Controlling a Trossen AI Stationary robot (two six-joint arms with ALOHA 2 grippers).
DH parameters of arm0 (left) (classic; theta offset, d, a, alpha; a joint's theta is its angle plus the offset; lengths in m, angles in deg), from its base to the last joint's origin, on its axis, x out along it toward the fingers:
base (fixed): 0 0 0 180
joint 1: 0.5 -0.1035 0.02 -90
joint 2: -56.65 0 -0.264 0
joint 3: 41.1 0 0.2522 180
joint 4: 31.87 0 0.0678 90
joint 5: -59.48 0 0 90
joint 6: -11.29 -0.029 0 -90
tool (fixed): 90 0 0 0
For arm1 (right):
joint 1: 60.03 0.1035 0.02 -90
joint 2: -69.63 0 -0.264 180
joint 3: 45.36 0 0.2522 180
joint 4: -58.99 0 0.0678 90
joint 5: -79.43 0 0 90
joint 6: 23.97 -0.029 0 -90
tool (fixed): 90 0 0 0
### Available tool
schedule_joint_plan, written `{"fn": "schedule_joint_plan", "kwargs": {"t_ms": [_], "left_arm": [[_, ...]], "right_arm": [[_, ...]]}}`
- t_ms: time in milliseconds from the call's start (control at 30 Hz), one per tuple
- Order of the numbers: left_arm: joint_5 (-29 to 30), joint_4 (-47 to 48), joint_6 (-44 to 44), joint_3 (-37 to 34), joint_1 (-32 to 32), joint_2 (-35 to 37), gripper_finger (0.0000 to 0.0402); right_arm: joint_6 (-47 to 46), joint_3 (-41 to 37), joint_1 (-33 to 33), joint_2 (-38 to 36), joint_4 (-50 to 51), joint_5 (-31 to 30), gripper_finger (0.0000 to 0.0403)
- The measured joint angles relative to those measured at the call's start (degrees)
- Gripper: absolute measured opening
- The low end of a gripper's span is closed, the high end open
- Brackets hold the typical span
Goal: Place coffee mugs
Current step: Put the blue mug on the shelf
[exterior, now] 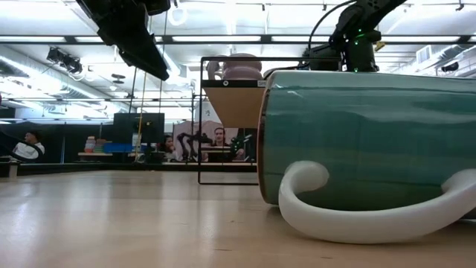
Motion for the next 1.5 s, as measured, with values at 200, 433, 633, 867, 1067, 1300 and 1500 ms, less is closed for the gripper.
{"fn": "schedule_joint_plan", "kwargs": {"t_ms": [200,433,633,867,1067,1300,1500], "left_arm": [[0.0,-0.08,-0.02,0.0,0.0,0.0,0.0169],[0.0,-0.07,0.0,0.0,0.0,0.0,0.0169],[0.0,-0.07,0.0,0.0,0.0,0.0,0.0169],[0.0,-0.07,0.0,0.0,0.0,0.0,0.0169],[0.0,-0.07,0.0,0.0,0.0,0.0,0.0169],[0.0,-0.04,0.0,0.0,-0.01,0.0,0.0169],[0.0,-0.05,0.0,0.0,0.0,0.0,0.0169]], "right_arm": [[-0.18,-0.04,0.0,-0.02,-0.07,0.0,0.0032],[-2.58,-0.13,0.0,-0.02,-0.11,0.0,0.0039],[-2.6,-0.13,0.0,-0.02,-0.1,0.0,0.0068],[-1.14,-0.13,0.0,-0.07,-0.04,0.0,0.0104],[-0.68,-0.13,0.0,-0.26,1.69,0.0,0.0105],[-0.6,-0.13,0.0,-3.82,2.45,0.0,0.0103],[1.03,-0.13,0.0,-10.19,4.4,0.17,0.0103]]}}
